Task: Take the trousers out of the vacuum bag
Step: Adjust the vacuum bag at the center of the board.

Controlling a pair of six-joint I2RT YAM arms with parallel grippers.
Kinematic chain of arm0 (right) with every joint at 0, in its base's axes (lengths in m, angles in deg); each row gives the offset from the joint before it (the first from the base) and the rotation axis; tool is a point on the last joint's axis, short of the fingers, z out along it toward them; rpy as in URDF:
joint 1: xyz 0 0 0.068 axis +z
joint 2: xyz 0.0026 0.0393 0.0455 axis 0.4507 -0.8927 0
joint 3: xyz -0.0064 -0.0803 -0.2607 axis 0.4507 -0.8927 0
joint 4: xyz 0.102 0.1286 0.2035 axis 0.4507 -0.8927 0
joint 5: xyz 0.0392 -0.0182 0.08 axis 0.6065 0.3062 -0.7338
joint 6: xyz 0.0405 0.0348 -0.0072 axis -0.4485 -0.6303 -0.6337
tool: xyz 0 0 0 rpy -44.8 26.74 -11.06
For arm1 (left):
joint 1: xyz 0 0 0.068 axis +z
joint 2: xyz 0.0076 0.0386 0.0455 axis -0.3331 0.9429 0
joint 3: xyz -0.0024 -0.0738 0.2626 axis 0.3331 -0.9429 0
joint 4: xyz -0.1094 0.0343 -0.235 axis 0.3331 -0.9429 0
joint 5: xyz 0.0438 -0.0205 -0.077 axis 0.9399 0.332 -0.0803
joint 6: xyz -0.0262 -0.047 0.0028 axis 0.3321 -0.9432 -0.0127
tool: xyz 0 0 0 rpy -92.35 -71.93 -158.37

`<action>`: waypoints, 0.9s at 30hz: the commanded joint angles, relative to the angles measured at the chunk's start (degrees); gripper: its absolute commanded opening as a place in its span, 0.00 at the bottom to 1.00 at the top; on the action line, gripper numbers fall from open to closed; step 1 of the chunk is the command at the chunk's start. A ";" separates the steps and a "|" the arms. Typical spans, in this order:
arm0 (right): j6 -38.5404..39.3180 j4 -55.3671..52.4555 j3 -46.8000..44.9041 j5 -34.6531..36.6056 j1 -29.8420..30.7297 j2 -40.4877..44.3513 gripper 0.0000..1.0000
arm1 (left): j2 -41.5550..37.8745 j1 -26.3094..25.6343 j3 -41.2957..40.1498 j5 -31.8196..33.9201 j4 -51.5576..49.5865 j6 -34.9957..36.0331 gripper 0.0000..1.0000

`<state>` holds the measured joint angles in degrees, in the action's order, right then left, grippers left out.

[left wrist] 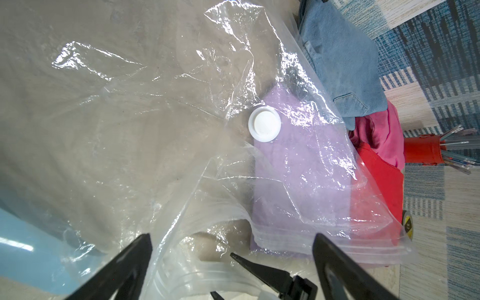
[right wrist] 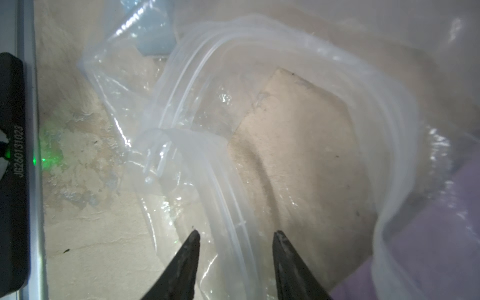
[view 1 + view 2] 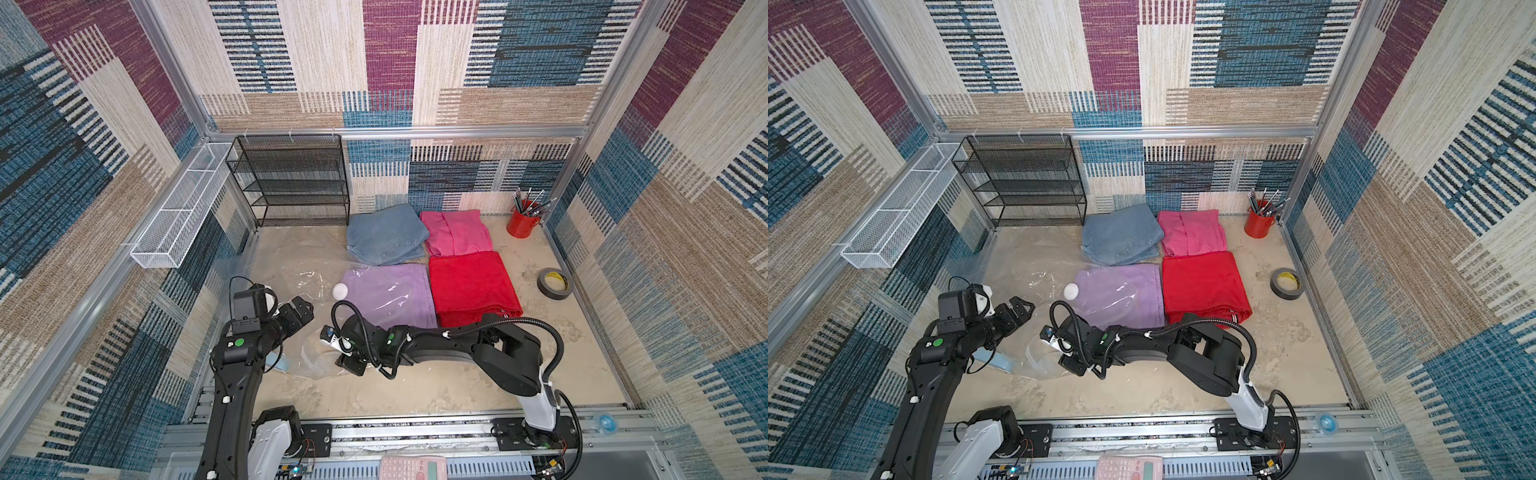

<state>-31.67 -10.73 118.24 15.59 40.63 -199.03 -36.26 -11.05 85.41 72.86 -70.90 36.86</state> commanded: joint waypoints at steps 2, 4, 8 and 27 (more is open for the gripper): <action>0.53 0.62 0.11 -2.32 0.00 -0.96 0.33 | -0.15 0.06 0.58 0.31 -0.50 -0.34 0.98; 0.00 0.85 0.53 -0.80 0.00 -0.83 0.12 | -0.09 0.12 0.76 0.28 -0.53 -0.32 0.99; -0.54 1.49 0.97 5.54 0.08 1.59 0.00 | -0.16 0.10 1.25 0.57 -0.73 -0.12 0.99; 24.74 74.06 -39.55 42.31 10.74 14.41 0.00 | 1.97 -0.10 -2.39 -1.37 3.31 -1.68 0.99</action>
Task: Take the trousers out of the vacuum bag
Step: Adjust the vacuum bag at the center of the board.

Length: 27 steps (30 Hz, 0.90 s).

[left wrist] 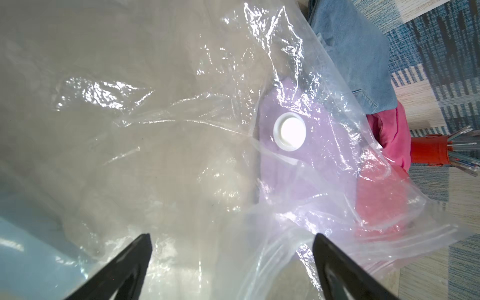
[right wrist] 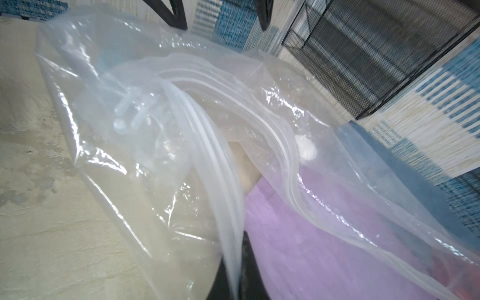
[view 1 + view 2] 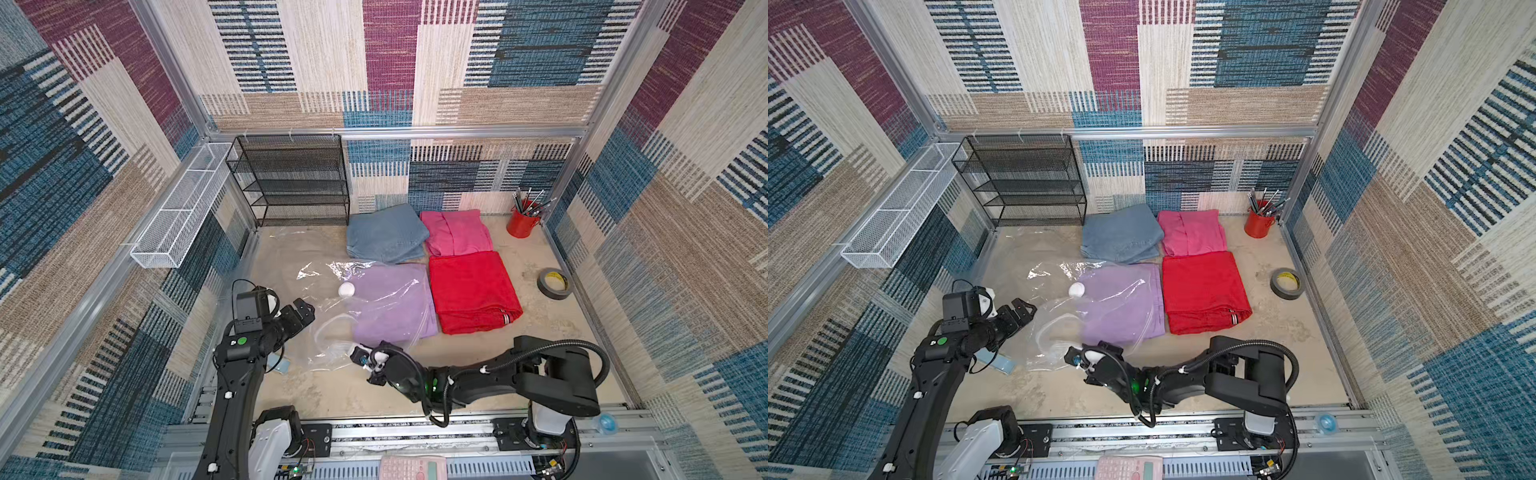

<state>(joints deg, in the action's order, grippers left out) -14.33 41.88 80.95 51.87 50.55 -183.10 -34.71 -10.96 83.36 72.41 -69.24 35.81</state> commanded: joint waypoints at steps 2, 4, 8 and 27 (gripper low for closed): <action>8.13 22.06 -2.41 4.83 1.39 -3.76 0.00 | 1.19 0.03 -0.27 -2.23 2.03 -0.64 0.98; 5.94 18.68 -1.94 2.13 1.82 -4.33 0.00 | 1.66 0.03 0.40 -3.29 1.71 -0.44 0.99; -2.06 5.81 0.74 -7.72 1.94 -2.79 0.05 | 0.81 0.03 2.02 -3.92 0.15 0.12 1.00; -56.29 -46.53 10.39 -19.17 -17.34 29.77 0.78 | -14.31 -7.52 8.25 -3.29 -21.30 3.62 0.93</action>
<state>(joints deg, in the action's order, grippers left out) -54.57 9.14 89.56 31.79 36.56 -154.60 -48.11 -16.49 90.55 66.83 -83.89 37.78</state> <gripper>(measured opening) 0.767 0.930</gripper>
